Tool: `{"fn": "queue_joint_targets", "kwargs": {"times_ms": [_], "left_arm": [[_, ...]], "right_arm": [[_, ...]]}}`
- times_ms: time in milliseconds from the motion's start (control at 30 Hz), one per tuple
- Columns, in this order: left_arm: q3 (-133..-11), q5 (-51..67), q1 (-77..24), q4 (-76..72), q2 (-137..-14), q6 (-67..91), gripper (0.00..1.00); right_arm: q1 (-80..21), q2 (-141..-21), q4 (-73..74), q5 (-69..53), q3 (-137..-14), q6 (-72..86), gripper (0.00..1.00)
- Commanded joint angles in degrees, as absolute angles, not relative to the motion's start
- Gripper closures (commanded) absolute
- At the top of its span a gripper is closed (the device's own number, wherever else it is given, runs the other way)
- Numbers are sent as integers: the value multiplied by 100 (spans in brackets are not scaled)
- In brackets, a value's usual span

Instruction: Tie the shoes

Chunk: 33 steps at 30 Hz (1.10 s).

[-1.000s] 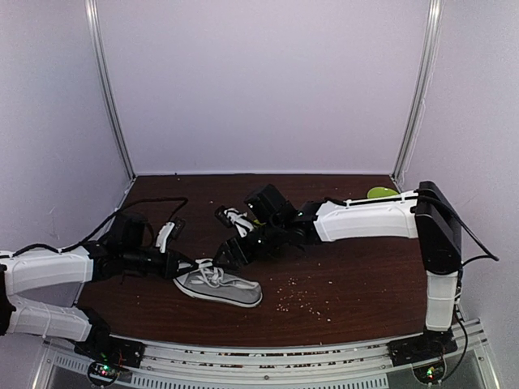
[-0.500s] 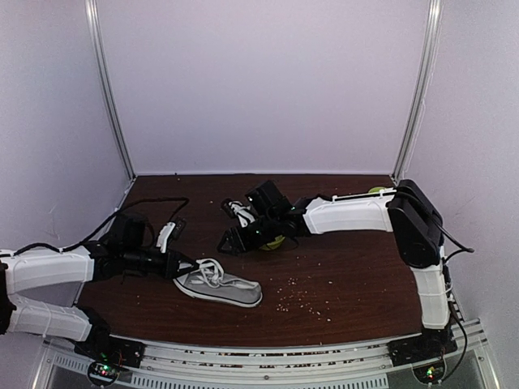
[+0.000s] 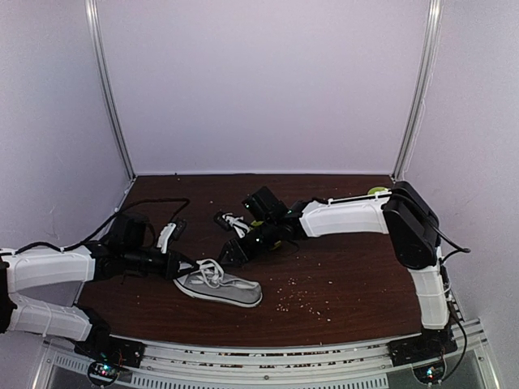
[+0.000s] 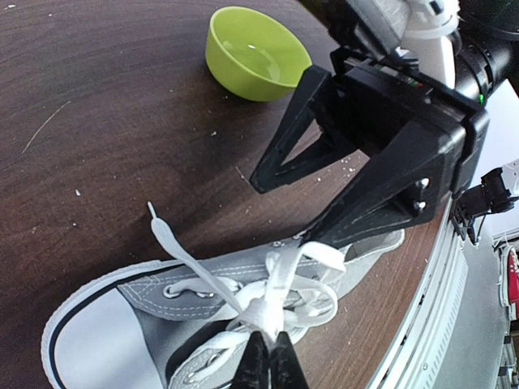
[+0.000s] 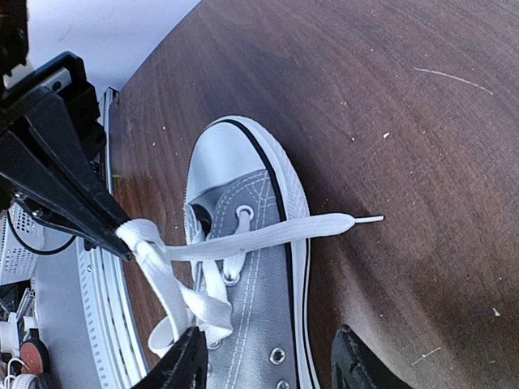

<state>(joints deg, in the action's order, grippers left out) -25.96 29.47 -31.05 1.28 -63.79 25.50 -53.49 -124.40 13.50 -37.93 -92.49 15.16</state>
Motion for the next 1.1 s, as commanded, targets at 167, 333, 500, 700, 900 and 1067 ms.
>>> {"fn": "queue_joint_targets", "kwargs": {"times_ms": [167, 333, 500, 700, 900, 1067], "left_arm": [[-2804, 3031, -3063, -149, -6426, 2461, 100], [-2812, 3034, -3069, -165, -6438, 2461, 100], [-2813, 3036, -3063, -167, -6450, 2469, 100], [-2821, 3040, -3059, -159, -6446, 2472, 100], [-2780, 2889, -3060, -90, -6348, 2504, 100], [-2777, 2955, -3067, -69, -6366, 2505, 100]], "right_arm": [[-5388, -12734, 1428, -4195, -9516, 1285, 48], [-5415, -12833, 1126, -4418, -9571, 1400, 47], [-5464, -13031, 986, -4634, -9758, 1483, 52], [-5494, -13125, 730, -4975, -9784, 1582, 75], [-5414, -12546, 301, -4681, -9271, 1691, 100], [-5456, -11851, 988, -3578, -9100, 955, 100]]}}
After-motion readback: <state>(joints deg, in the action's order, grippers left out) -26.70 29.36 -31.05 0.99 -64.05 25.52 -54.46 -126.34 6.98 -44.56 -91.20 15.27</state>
